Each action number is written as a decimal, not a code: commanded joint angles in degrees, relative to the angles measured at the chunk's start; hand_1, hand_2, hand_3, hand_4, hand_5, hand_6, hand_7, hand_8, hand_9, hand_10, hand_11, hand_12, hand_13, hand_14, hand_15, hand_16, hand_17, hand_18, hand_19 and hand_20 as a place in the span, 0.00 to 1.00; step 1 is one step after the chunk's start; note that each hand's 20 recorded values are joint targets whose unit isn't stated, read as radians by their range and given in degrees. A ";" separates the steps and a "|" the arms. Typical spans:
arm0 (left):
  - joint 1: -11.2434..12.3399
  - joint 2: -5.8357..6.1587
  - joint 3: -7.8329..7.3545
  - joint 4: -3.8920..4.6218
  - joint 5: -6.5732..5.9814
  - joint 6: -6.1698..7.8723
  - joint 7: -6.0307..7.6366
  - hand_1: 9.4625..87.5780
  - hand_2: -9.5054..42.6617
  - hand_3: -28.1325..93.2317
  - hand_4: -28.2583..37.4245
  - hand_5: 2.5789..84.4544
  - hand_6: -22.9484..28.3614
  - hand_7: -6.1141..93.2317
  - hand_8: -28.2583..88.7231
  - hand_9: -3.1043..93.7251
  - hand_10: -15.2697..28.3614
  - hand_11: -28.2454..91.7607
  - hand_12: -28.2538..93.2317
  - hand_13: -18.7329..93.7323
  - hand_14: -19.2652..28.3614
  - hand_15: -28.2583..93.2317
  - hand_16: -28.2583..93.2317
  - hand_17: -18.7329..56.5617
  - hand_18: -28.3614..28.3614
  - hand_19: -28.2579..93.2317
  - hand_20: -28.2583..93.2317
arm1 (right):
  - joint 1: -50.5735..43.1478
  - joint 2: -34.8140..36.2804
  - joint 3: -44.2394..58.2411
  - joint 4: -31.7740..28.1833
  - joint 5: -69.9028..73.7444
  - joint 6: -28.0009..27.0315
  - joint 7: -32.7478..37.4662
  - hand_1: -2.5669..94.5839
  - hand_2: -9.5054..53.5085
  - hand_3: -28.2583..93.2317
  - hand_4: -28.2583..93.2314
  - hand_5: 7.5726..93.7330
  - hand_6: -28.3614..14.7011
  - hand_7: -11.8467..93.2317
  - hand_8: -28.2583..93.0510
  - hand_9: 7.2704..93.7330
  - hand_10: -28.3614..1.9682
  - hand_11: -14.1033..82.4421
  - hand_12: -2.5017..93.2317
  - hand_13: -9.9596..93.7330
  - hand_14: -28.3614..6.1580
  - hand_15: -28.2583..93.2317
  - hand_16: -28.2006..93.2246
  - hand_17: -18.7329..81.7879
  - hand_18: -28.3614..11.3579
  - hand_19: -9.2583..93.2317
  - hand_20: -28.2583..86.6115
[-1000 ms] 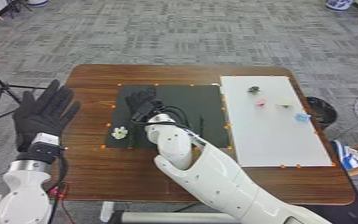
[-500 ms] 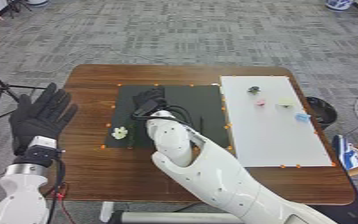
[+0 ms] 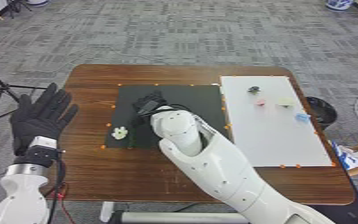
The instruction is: Arrange flowers
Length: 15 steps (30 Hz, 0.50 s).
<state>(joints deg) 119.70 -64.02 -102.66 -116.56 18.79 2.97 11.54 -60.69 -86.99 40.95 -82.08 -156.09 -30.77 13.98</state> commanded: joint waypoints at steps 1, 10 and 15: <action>0.47 -0.20 0.22 0.10 -0.36 -0.32 -0.22 0.18 0.51 0.78 0.00 0.44 0.62 0.14 0.17 0.36 0.69 0.37 0.28 0.37 0.66 0.37 0.18 0.11 0.74 0.53 0.28 | 0.24 -0.63 0.56 0.12 2.59 2.01 2.07 0.19 0.27 0.83 0.07 0.35 0.17 0.11 0.17 0.43 0.13 0.23 0.16 0.33 0.12 0.64 0.35 0.22 0.05 0.73 0.48; 0.24 -0.27 0.56 0.22 -0.26 -0.22 -0.54 0.18 0.51 0.78 0.00 0.44 0.62 0.14 0.17 0.36 0.69 0.37 0.28 0.37 0.66 0.37 0.18 0.11 0.74 0.54 0.28 | -0.35 -1.97 3.19 0.56 1.24 -2.50 -3.17 0.24 0.26 0.86 0.06 0.33 0.27 0.12 0.17 0.38 0.32 0.25 0.15 0.29 0.24 0.59 0.33 0.19 0.10 0.70 0.46; 0.39 -0.31 0.46 0.19 -0.33 -0.33 -0.38 0.18 0.51 0.78 0.00 0.44 0.62 0.14 0.17 0.36 0.69 0.37 0.28 0.37 0.66 0.37 0.18 0.11 0.74 0.54 0.28 | 0.16 -1.15 1.52 -0.03 1.54 -2.12 -1.09 0.26 0.27 0.87 0.06 0.33 0.29 0.13 0.18 0.37 0.32 0.25 0.16 0.28 0.26 0.57 0.32 0.19 0.11 0.68 0.45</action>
<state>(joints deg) 119.61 -64.02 -102.43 -116.51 18.76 2.98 11.43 -61.37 -88.22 44.11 -81.76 -154.09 -33.43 10.45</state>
